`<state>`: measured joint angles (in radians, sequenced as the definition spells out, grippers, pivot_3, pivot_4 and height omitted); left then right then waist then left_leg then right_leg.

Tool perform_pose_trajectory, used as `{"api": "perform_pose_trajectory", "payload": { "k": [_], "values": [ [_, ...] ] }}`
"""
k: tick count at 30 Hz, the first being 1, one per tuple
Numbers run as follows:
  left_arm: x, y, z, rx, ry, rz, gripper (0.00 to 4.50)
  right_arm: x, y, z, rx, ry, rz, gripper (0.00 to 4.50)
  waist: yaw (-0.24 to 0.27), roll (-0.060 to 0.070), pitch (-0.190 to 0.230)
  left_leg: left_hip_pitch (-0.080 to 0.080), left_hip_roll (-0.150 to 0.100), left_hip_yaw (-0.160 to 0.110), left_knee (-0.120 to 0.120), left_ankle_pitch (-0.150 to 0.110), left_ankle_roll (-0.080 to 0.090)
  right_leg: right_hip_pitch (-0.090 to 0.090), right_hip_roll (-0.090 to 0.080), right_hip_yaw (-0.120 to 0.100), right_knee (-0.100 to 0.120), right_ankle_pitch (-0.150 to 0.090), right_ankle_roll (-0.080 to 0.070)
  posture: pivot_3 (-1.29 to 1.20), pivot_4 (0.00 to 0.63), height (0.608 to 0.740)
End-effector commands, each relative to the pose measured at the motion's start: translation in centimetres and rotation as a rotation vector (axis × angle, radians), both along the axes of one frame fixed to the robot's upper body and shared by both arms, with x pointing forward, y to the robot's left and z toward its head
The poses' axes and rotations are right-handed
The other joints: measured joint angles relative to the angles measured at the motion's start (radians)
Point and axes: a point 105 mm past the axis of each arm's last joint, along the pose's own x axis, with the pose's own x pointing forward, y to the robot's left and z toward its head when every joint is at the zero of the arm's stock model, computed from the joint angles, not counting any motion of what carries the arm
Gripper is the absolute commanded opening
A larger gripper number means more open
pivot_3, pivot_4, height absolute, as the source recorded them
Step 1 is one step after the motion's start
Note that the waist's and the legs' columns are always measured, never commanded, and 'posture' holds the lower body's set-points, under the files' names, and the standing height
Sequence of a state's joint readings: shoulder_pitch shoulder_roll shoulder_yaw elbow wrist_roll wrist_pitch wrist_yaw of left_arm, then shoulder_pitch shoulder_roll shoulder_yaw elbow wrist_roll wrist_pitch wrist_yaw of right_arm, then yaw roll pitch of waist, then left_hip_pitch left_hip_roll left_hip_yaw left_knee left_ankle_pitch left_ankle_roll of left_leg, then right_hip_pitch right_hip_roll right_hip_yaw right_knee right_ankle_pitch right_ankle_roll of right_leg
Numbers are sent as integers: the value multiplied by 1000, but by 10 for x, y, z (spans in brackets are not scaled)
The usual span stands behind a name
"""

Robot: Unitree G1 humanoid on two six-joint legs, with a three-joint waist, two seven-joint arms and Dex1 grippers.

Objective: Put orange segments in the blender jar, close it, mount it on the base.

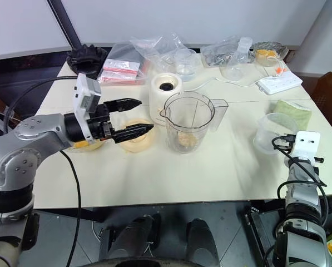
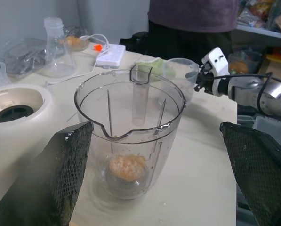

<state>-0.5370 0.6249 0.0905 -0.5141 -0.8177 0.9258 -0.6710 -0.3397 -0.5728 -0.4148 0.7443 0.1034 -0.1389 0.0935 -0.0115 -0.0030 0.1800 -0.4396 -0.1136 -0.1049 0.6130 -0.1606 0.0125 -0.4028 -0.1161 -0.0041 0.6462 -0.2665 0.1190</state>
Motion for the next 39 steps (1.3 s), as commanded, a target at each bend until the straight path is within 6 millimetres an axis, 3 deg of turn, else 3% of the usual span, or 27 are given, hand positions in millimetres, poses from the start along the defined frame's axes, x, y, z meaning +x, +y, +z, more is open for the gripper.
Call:
{"api": "perform_pose_trajectory", "payload": {
  "k": [1,4,12,15,17,21,26,31,39],
  "values": [
    [-6,1,9,12,-45,-12,4500,0,-4,18,-23,-45,6,75,-1,0,0,0,0,0,0,0,0,0,0,0,0,0,0,0,150,740],
    [-5,7,10,20,-43,-7,4500,6,0,41,-36,-95,45,75,-1,0,0,0,0,0,0,0,0,0,0,0,0,0,0,0,150,740],
    [11,26,5,44,-5,13,4500,35,24,148,-58,-232,233,75,-5,8,4,-1,0,2,-1,0,0,-3,0,1,1,0,0,0,150,740],
    [16,26,5,46,-7,4,4500,44,43,183,-131,-238,330,75,-1,8,5,-1,1,2,-2,0,0,-4,-1,1,0,0,0,0,150,740],
    [17,24,6,48,-12,-12,4500,50,66,219,-209,-259,433,75,-1,7,5,-2,1,2,-2,0,0,-4,-1,1,-1,0,0,0,150,740],
    [19,22,7,51,-17,-25,4500,53,96,254,-306,-275,554,75,-1,7,5,-3,0,2,-3,0,0,-5,-2,0,-2,0,0,0,150,740],
    [20,20,6,51,-22,-31,4500,56,139,274,-421,-263,719,75,0,7,6,-4,0,2,-3,0,0,-6,-2,1,-2,0,1,0,150,740],
    [20,20,5,49,-28,-19,4500,57,168,274,-554,-245,813,75,0,6,6,-4,0,2,-3,0,-1,-7,-2,0,-2,0,1,0,150,740],
    [19,19,3,37,-27,-10,4500,59,187,266,-658,-219,879,75,0,5,7,-4,0,2,-3,0,0,-7,-2,0,-1,1,3,0,150,740]
  ]
}}
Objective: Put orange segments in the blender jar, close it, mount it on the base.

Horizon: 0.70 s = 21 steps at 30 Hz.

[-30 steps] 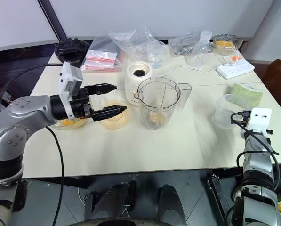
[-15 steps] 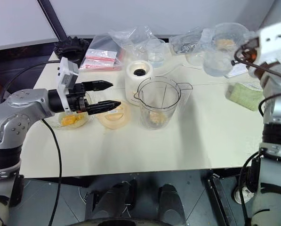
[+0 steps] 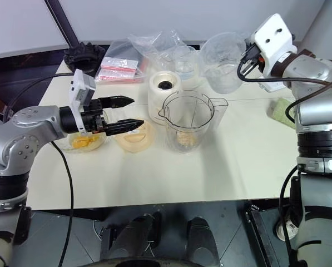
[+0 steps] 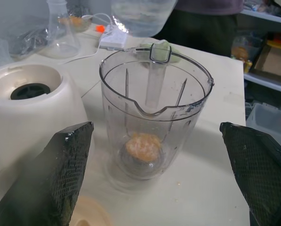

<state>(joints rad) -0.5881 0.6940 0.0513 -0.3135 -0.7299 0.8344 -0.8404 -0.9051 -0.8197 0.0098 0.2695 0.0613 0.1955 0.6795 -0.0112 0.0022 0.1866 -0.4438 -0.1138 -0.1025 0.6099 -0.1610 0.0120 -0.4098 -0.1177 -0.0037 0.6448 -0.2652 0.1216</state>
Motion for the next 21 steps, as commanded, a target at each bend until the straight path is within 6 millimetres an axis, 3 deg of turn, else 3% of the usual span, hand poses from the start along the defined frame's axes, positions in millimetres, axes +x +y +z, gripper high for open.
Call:
{"api": "perform_pose_trajectory", "payload": {
  "k": [1,8,21],
  "values": [
    [-5,-2,9,-12,-59,0,4500,-10,10,29,-78,-132,35,75,0,0,0,0,0,0,0,0,0,0,0,0,0,0,0,0,150,740],
    [-7,-5,8,-16,-54,2,4500,-8,14,24,-260,-209,30,75,-1,0,0,0,0,0,0,0,-1,0,0,0,1,0,0,0,150,740],
    [-7,-8,6,-19,-50,1,4500,-8,18,25,-390,-302,33,75,-1,-1,1,0,0,0,0,0,0,0,1,0,1,0,1,0,150,740]
  ]
}}
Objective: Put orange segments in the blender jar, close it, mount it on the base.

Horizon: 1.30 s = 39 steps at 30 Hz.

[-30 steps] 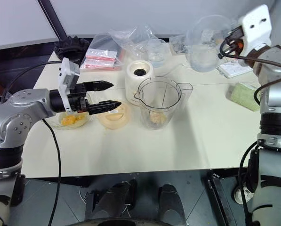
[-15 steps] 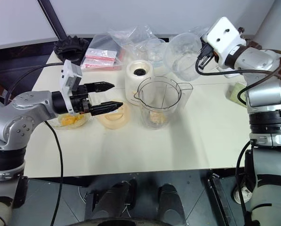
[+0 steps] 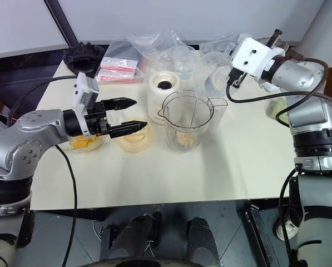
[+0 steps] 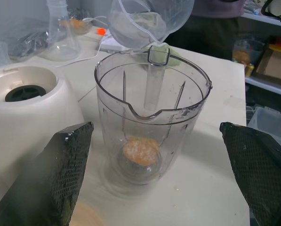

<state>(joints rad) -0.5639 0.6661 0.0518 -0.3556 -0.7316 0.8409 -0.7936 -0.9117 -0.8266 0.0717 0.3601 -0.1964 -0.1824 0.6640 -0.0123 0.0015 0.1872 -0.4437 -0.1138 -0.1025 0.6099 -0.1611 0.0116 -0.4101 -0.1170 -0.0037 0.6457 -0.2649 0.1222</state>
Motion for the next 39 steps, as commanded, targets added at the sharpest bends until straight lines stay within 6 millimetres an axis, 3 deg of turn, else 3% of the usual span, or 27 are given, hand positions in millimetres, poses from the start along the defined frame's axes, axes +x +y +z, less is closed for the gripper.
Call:
{"api": "perform_pose_trajectory", "payload": {
  "k": [1,20,25,29,33,36,39],
  "values": [
    [-5,-3,9,-5,-44,-15,4500,-8,4,31,-31,-129,13,75,0,0,0,0,0,0,0,0,0,0,0,0,0,0,0,0,150,740],
    [-3,-4,8,-8,-47,-14,4500,-9,6,34,-148,-215,18,75,-1,0,0,0,0,0,0,0,0,0,0,0,1,0,0,0,150,740],
    [-3,-4,8,-10,-46,-14,4500,-6,0,33,-34,-170,5,75,-1,0,0,0,0,0,0,0,0,0,0,0,1,0,0,0,150,740],
    [-3,-4,8,-8,-46,-16,4500,-3,-14,31,252,-53,-16,75,0,0,0,0,0,0,0,0,0,0,0,0,1,0,0,0,150,740],
    [-4,-3,8,-7,-42,-15,4500,-7,-38,21,647,93,-50,75,5,0,0,0,0,-1,0,0,0,0,0,0,1,0,0,0,150,740],
    [-5,-2,8,-6,-41,-16,4500,-12,-51,22,790,98,-98,75,4,0,0,0,-1,-1,0,0,0,0,0,0,1,0,0,0,150,740],
    [-8,-2,8,-6,-34,-27,4500,-22,-90,14,997,23,-236,75,4,0,0,0,0,-1,0,0,0,0,-1,0,1,0,-1,0,150,740]
  ]
}}
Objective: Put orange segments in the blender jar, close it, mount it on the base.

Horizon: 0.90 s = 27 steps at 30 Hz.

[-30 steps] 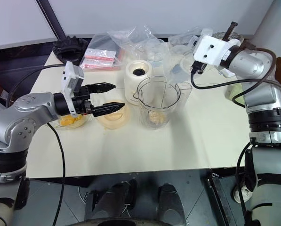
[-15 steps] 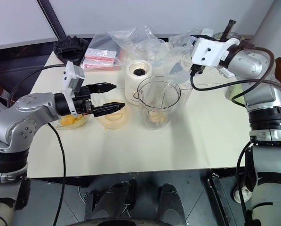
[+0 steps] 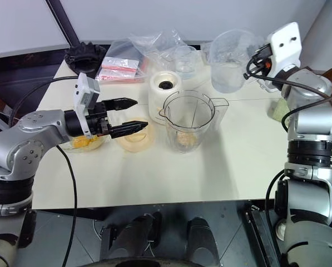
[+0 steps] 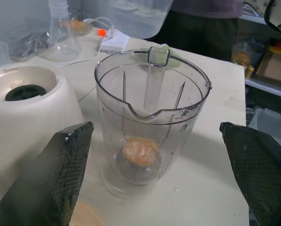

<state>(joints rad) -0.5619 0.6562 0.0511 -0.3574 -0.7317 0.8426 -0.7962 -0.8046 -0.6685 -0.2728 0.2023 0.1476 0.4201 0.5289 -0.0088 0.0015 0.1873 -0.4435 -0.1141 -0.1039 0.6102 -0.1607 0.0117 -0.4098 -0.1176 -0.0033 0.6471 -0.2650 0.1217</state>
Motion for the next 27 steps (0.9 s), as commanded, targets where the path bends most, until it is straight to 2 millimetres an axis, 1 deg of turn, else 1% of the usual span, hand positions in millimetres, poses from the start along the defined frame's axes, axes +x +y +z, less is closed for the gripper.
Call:
{"api": "perform_pose_trajectory", "payload": {
  "k": [1,4,8,10,12,14,18,24,27],
  "values": [
    [-8,0,9,1,-35,-22,4500,-25,-49,15,182,-124,-221,75,3,0,0,0,0,0,0,0,0,0,0,0,0,0,0,0,150,740],
    [-12,0,7,6,-21,-41,4500,-38,-77,-10,227,-123,-377,75,12,0,0,0,0,0,0,0,0,0,0,0,0,0,0,0,150,740],
    [-17,-5,1,20,-2,-71,4500,-54,-105,-61,261,-82,-560,75,14,0,0,0,0,0,0,0,0,0,0,0,0,0,-1,0,150,740],
    [-18,-6,0,16,5,-73,4500,-61,-115,-84,279,-63,-640,75,11,1,-1,1,0,1,0,0,0,0,0,0,0,-1,-1,0,150,740],
    [-20,-8,2,3,9,-84,4500,-65,-118,-102,317,-47,-675,75,8,1,-1,1,0,2,0,0,0,0,0,0,1,-1,-1,0,150,740],
    [-21,-8,1,5,12,-91,4500,-65,-117,-115,344,-36,-692,75,-1,2,-1,1,0,2,1,0,0,0,1,0,1,-1,-2,0,150,740],
    [-26,-10,-2,25,19,-113,4500,-66,-119,-146,346,16,-754,75,-7,2,-1,1,1,2,0,0,0,1,1,0,1,-1,-2,0,150,740],
    [-28,-9,-2,30,29,-124,4500,-58,-122,-172,314,66,-796,75,-6,2,-1,2,0,2,1,1,0,1,1,0,1,-1,-2,0,150,740],
    [-29,-9,-3,36,30,-126,4500,-55,-125,-186,354,113,-819,75,-6,2,-1,2,0,2,1,1,0,1,1,0,1,-1,-2,0,150,740]
  ]
}}
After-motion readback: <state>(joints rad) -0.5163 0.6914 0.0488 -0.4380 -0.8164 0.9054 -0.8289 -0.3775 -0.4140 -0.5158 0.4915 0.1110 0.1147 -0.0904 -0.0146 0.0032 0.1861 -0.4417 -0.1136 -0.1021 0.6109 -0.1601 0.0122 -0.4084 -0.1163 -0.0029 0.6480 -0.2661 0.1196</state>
